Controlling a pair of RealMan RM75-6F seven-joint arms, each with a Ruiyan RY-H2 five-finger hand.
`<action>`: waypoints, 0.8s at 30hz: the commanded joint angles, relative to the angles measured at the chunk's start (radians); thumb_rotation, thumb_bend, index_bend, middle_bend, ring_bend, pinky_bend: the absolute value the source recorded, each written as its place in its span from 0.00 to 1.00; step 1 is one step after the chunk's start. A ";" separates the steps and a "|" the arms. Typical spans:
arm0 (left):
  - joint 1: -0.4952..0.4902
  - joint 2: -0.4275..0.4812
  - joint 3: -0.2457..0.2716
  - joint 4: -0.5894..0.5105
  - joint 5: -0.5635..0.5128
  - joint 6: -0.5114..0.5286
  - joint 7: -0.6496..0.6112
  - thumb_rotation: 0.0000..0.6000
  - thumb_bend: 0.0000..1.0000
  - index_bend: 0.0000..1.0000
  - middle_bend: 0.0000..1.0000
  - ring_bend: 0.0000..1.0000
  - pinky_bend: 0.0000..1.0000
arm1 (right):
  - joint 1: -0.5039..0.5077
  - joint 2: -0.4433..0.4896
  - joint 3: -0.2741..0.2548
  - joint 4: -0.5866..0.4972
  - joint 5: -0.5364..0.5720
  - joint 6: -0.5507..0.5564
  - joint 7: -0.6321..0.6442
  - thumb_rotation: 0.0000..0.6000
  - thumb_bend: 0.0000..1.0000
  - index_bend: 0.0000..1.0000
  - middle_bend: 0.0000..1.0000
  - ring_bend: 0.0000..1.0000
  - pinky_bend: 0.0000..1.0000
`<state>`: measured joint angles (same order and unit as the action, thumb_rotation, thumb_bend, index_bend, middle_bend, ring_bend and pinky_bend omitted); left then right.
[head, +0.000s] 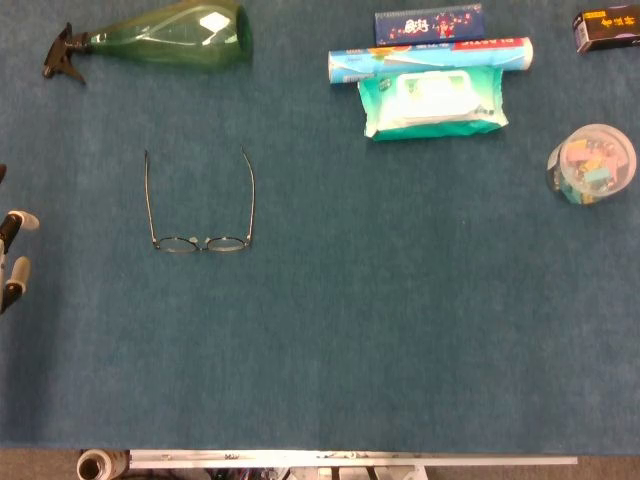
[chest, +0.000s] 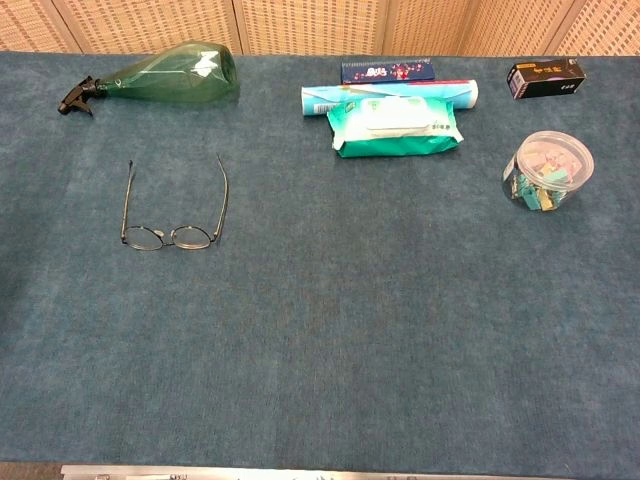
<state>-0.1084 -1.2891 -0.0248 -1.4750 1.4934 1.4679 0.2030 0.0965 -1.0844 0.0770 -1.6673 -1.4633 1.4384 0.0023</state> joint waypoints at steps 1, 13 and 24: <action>0.000 -0.001 0.000 0.001 0.000 0.000 0.002 1.00 0.33 0.37 0.04 0.01 0.07 | 0.000 0.000 -0.001 0.000 -0.001 0.000 -0.002 1.00 0.32 0.52 0.37 0.23 0.28; -0.017 -0.010 0.007 -0.045 0.031 -0.009 0.033 1.00 0.33 0.38 0.04 0.01 0.07 | -0.008 0.009 0.006 -0.006 -0.005 0.022 0.024 1.00 0.32 0.52 0.37 0.23 0.28; -0.111 0.059 0.028 -0.200 0.062 -0.164 0.061 1.00 0.32 0.37 0.03 0.01 0.07 | -0.033 0.029 0.007 -0.027 -0.025 0.074 0.047 1.00 0.32 0.52 0.37 0.23 0.28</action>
<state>-0.1950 -1.2545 -0.0046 -1.6408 1.5526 1.3397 0.2619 0.0653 -1.0573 0.0838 -1.6927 -1.4867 1.5107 0.0472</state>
